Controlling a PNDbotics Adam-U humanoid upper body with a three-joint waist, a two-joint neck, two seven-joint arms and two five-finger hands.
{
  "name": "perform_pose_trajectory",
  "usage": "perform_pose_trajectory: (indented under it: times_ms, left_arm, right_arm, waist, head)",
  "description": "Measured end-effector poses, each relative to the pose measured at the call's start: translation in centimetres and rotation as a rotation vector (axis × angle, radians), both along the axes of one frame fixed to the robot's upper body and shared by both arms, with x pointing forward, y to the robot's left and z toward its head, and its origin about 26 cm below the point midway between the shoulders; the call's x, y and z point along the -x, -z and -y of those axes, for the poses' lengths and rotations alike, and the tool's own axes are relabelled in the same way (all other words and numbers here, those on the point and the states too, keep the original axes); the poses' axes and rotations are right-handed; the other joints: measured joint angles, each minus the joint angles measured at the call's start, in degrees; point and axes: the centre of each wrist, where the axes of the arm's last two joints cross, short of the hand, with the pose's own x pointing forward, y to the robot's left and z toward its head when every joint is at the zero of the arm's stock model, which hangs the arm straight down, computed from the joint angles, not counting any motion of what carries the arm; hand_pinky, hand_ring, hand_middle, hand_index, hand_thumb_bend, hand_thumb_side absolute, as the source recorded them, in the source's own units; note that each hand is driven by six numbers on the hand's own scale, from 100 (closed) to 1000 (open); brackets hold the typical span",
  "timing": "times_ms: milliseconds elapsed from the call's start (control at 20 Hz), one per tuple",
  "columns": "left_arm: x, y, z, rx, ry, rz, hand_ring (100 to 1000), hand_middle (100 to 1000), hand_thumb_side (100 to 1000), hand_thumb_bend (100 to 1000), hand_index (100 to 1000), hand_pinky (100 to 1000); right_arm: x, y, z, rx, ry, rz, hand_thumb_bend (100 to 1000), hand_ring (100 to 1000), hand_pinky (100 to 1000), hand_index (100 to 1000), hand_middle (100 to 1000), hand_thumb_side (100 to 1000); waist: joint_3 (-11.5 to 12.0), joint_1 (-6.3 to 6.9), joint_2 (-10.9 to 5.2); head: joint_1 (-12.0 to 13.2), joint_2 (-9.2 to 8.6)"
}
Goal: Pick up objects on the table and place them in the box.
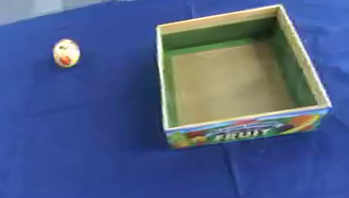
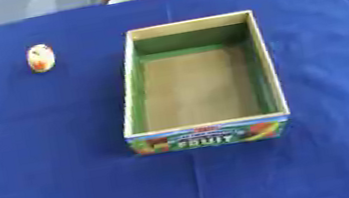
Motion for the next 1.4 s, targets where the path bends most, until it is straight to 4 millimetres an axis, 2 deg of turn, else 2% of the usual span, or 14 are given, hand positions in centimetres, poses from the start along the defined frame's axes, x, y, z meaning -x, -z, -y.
perform_pose_trajectory:
  times_ms: [200, 500, 800, 1150, 1250, 1300, 1400]
  left_arm:
    - [-1.0, 0.1, -0.1, -0.036, 0.000, -0.040, 566, 625, 680, 100, 828, 483]
    - [-2.4, -0.4, 0.3, -0.140, 0.008, -0.055, 601, 669, 578, 100, 856, 494]
    - [-4.3, -2.5, 0.3, -0.335, -0.018, -0.042, 620, 688, 692, 100, 931, 504]
    - [-7.4, -4.0, 1.2, -0.564, -0.041, -0.077, 663, 733, 731, 100, 970, 511]
    - [-8.4, -4.0, 1.7, -0.625, -0.048, -0.108, 682, 749, 813, 100, 984, 522]
    - [-8.9, -3.9, 2.0, -0.650, -0.050, -0.129, 682, 754, 887, 100, 987, 527]
    - [-9.9, -3.3, 2.7, -0.691, -0.052, -0.180, 683, 758, 941, 100, 988, 540]
  right_arm:
    - [-0.2, 0.1, -0.5, 0.001, -0.018, -0.021, 100, 842, 634, 949, 697, 1000]
    - [-0.8, 0.2, -1.8, -0.002, -0.036, -0.072, 100, 845, 636, 952, 692, 1000]
    - [-1.1, 0.3, -2.5, 0.002, -0.043, -0.107, 100, 841, 632, 952, 687, 1000]
    - [-1.1, 0.5, -2.8, 0.004, -0.043, -0.126, 100, 840, 631, 952, 685, 1000]
    - [-1.1, 0.6, -2.8, 0.004, -0.043, -0.128, 100, 840, 631, 952, 684, 1000]
    - [-1.2, 0.6, -2.9, 0.002, -0.045, -0.130, 100, 840, 631, 952, 683, 1000]
    - [-1.2, 0.6, -2.9, 0.005, -0.044, -0.130, 100, 839, 631, 953, 683, 1000]
  waist:
    - [-0.02, -0.36, 0.03]
    - [-0.02, -0.69, 0.27]
    - [-0.14, -0.71, 0.25]
    - [-0.82, -0.73, 0.25]
    - [-1.06, -0.79, 0.32]
    - [-1.17, -0.83, 0.40]
    - [-1.43, -0.94, 0.64]
  head:
    - [0.16, 0.16]
    - [0.39, -0.11]
    - [0.48, -0.37]
    - [0.28, -1.41]
    - [0.38, -1.82]
    - [0.54, -1.89]
    - [0.85, -2.12]
